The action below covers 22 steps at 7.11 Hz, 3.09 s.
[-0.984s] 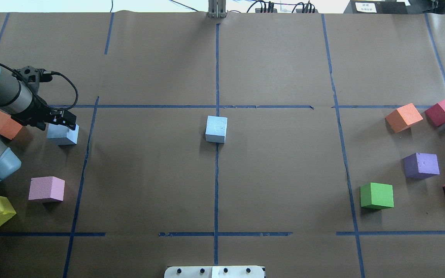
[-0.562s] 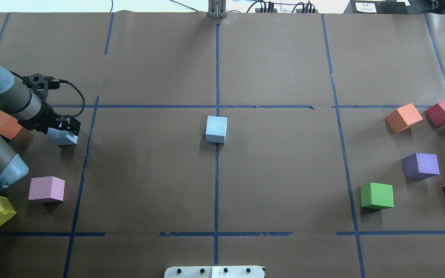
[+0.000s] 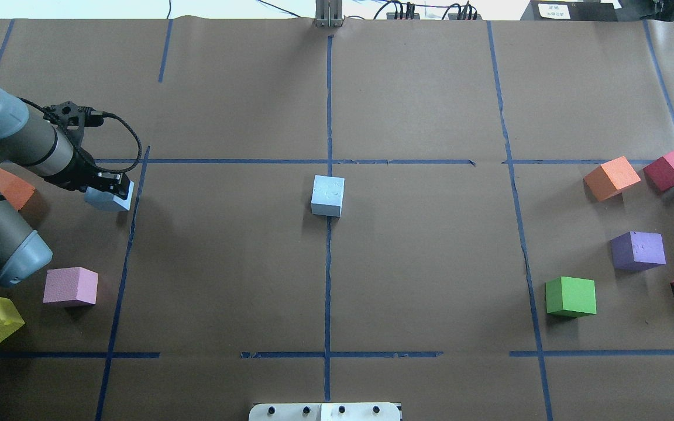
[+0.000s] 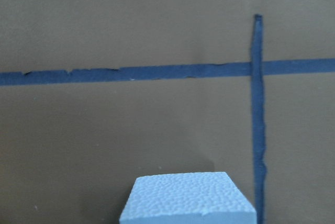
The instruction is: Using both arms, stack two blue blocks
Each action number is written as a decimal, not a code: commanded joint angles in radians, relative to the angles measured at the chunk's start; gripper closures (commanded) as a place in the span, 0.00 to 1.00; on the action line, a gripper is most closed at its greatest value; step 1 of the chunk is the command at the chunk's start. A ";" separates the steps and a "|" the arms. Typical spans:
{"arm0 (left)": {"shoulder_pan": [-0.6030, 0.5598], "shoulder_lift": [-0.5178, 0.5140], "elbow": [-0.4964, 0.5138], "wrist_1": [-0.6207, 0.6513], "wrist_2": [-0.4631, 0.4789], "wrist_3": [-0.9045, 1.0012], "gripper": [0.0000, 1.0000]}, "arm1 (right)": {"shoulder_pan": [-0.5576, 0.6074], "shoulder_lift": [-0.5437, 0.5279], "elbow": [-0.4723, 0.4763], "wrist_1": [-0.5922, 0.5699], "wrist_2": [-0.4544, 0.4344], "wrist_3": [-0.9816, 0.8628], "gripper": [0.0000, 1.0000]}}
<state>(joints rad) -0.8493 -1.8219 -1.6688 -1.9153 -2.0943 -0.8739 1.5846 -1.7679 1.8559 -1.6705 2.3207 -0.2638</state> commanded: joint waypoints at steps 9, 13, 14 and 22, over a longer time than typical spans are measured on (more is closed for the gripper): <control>0.249 -0.783 0.377 0.366 0.154 -0.077 0.68 | 0.000 0.001 0.000 0.000 0.000 0.003 0.00; 0.254 -0.774 0.394 0.365 0.152 -0.065 0.55 | 0.000 0.001 0.000 0.000 0.000 0.003 0.00; 0.260 -0.774 0.396 0.363 0.152 -0.063 0.38 | 0.000 0.001 0.000 0.000 0.000 0.003 0.00; 0.130 -0.702 0.172 0.473 0.045 -0.027 0.00 | 0.000 0.001 0.000 0.000 0.000 0.003 0.00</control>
<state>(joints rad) -0.6758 -2.5740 -1.4263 -1.4652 -2.0051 -0.9274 1.5841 -1.7671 1.8561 -1.6705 2.3209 -0.2608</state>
